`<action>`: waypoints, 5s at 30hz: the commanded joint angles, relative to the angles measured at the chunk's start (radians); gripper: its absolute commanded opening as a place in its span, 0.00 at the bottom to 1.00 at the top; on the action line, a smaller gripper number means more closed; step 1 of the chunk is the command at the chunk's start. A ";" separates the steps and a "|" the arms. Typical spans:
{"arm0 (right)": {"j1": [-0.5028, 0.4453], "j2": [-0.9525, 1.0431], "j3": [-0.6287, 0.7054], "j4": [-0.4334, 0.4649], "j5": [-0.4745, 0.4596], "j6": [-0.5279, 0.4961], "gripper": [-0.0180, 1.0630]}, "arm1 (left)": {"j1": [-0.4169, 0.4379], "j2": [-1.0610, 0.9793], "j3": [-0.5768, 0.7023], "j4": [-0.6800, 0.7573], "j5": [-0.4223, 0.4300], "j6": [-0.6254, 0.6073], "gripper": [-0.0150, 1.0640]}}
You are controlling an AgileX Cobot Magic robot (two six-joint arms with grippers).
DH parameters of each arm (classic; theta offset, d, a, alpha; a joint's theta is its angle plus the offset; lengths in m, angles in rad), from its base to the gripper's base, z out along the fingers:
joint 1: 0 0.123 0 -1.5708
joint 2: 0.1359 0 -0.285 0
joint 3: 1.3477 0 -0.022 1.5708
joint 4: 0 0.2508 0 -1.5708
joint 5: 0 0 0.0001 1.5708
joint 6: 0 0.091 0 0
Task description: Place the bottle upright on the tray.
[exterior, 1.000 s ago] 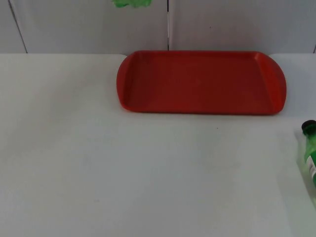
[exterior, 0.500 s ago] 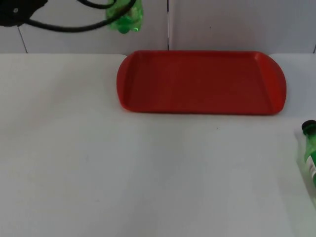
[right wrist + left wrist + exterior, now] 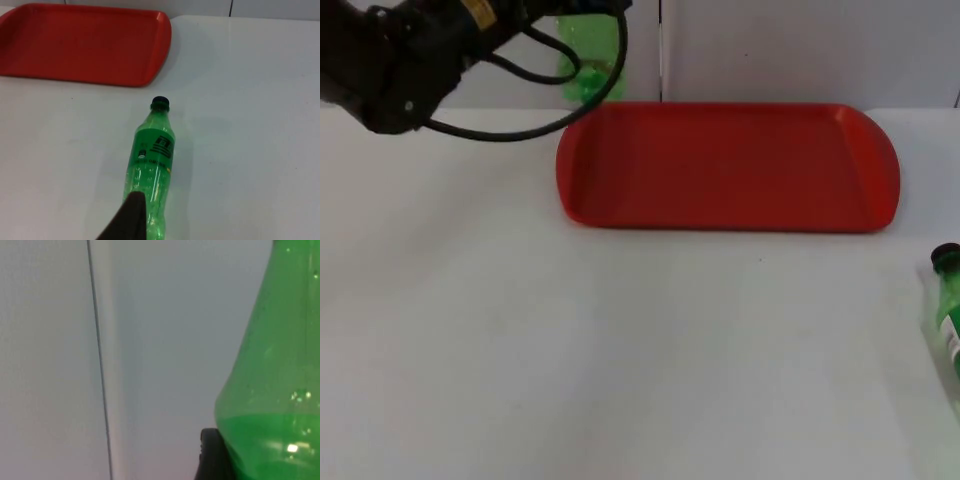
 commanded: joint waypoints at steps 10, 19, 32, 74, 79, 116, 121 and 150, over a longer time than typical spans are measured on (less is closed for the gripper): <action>-0.004 -0.003 0.006 0.003 -0.006 -0.009 0.99 | -0.009 0.152 -0.137 -0.011 -0.055 -0.029 0.01; -0.004 -0.003 0.006 0.003 -0.006 -0.009 0.99 | -0.049 0.311 -0.301 -0.022 -0.059 -0.029 0.01; -0.004 -0.003 0.006 0.003 -0.006 -0.009 0.99 | -0.079 0.473 -0.488 -0.053 -0.044 -0.036 0.01; -0.004 -0.003 0.006 0.003 -0.006 -0.009 0.99 | -0.077 0.534 -0.496 -0.043 -0.055 -0.074 0.80; -0.004 -0.003 0.006 0.003 -0.006 -0.009 0.99 | -0.070 0.534 -0.496 -0.018 -0.073 -0.074 0.80; -0.004 -0.003 0.006 0.003 -0.006 -0.009 0.99 | 0.138 0.498 -0.454 0.485 -0.108 -0.352 0.80; -0.004 -0.003 0.006 0.003 -0.006 -0.009 0.99 | 0.158 0.470 -0.454 0.561 -0.108 -0.371 0.80; -0.004 -0.003 0.006 0.003 -0.006 -0.009 0.99 | 0.328 0.186 -0.454 1.243 -0.108 -0.958 0.80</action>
